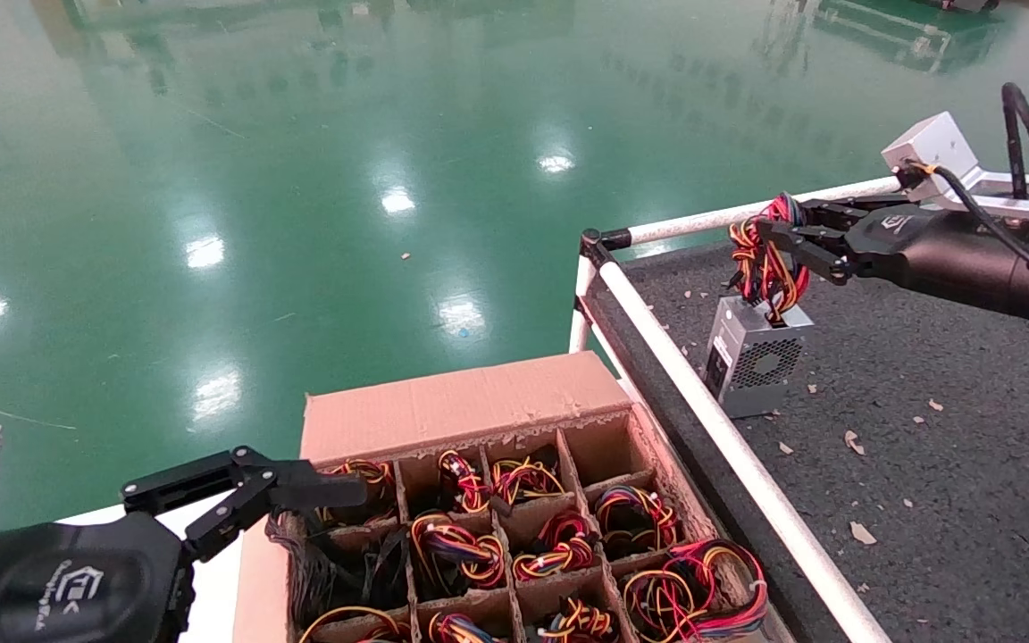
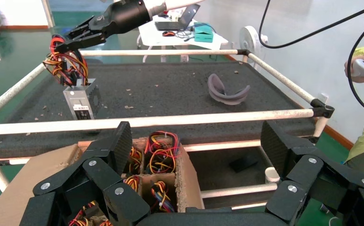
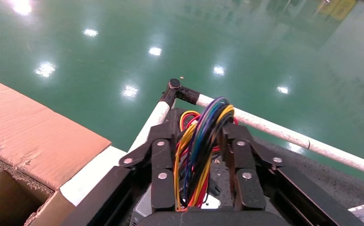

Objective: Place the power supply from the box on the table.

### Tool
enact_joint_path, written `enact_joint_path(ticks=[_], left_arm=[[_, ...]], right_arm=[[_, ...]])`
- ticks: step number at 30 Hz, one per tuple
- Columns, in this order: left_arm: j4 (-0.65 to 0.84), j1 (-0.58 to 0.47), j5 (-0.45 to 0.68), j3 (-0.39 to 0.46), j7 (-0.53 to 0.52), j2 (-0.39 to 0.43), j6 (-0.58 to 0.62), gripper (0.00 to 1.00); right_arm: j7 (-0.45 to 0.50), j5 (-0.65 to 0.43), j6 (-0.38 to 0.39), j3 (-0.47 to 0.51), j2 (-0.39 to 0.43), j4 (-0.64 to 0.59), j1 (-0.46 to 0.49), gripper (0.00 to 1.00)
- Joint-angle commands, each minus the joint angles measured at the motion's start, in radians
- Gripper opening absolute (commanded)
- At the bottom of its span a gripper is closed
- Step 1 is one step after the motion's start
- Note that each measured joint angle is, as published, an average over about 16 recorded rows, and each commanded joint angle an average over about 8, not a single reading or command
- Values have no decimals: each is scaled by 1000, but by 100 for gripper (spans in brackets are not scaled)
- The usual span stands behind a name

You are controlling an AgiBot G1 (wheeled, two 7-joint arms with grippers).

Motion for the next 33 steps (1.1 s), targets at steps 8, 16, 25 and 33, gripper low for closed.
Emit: enact_joint_path(ticks=[8, 16, 25, 33], left_arm=[[0, 0, 0, 0, 0, 0, 0, 100], [1, 0, 0, 1, 0, 0, 0, 100], [1, -1, 0, 1, 1, 0, 0, 100], [1, -1, -1, 1, 1, 0, 0, 100]], right_arm=[[5, -4, -2, -3, 1, -2, 4, 100], [44, -42, -26, -29, 6, -14, 27, 100], [90, -80, -76, -55, 13, -37, 74, 100], [107, -90, -98, -62, -27, -25, 147, 100]])
